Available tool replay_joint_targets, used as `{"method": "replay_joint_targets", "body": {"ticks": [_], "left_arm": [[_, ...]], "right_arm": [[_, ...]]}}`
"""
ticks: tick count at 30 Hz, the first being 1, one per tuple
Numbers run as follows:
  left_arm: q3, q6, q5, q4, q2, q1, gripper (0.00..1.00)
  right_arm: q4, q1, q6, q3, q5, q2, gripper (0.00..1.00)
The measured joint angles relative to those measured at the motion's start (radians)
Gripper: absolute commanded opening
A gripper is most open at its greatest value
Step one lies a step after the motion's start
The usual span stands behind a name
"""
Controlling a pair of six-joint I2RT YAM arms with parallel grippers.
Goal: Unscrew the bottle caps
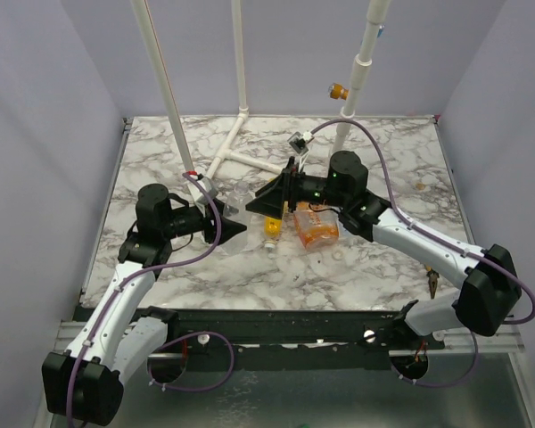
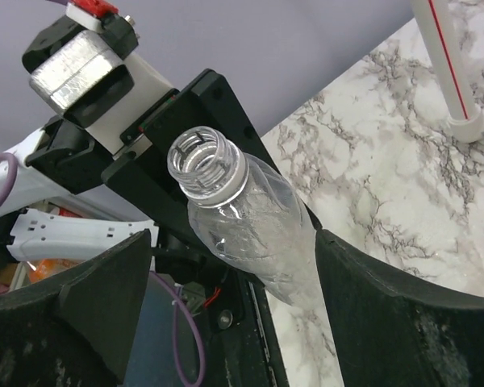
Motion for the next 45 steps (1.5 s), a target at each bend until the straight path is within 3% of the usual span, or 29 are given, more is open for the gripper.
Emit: {"method": "replay_joint_targets", "body": {"ticks": [10, 17, 20, 24, 26, 30, 31, 38, 45], "left_arm": [[0.000, 0.000, -0.009, 0.015, -0.015, -0.001, 0.08], [0.000, -0.012, -0.009, 0.020, -0.023, -0.008, 0.08], [0.000, -0.019, -0.009, 0.021, -0.026, -0.016, 0.08], [0.000, -0.026, -0.010, 0.019, -0.025, -0.021, 0.08], [0.000, -0.029, -0.011, 0.011, -0.025, -0.021, 0.21], [-0.001, -0.058, -0.019, -0.009, -0.024, -0.021, 0.91], [-0.001, -0.061, -0.019, -0.009, -0.024, -0.021, 0.99], [0.005, -0.071, -0.043, -0.007, -0.048, -0.023, 0.99], [0.050, -0.045, -0.121, -0.122, -0.171, -0.023, 0.99]], "right_arm": [[0.022, 0.035, -0.005, 0.010, 0.016, 0.033, 0.76], [-0.017, 0.066, -0.074, 0.123, 0.118, 0.073, 0.70], [-0.047, 0.087, -0.110, 0.191, 0.155, 0.112, 0.61], [-0.069, 0.124, -0.143, 0.240, 0.179, 0.161, 0.38], [-0.078, 0.136, -0.160, 0.243, 0.183, 0.170, 0.25], [-0.088, 0.143, -0.188, 0.242, 0.206, 0.171, 0.14], [-0.089, 0.144, -0.190, 0.238, 0.213, 0.168, 0.13], [-0.194, 0.145, -0.270, 0.204, 0.346, 0.126, 0.08], [-0.196, 0.138, -0.408, 0.177, 0.533, 0.127, 0.04]]}}
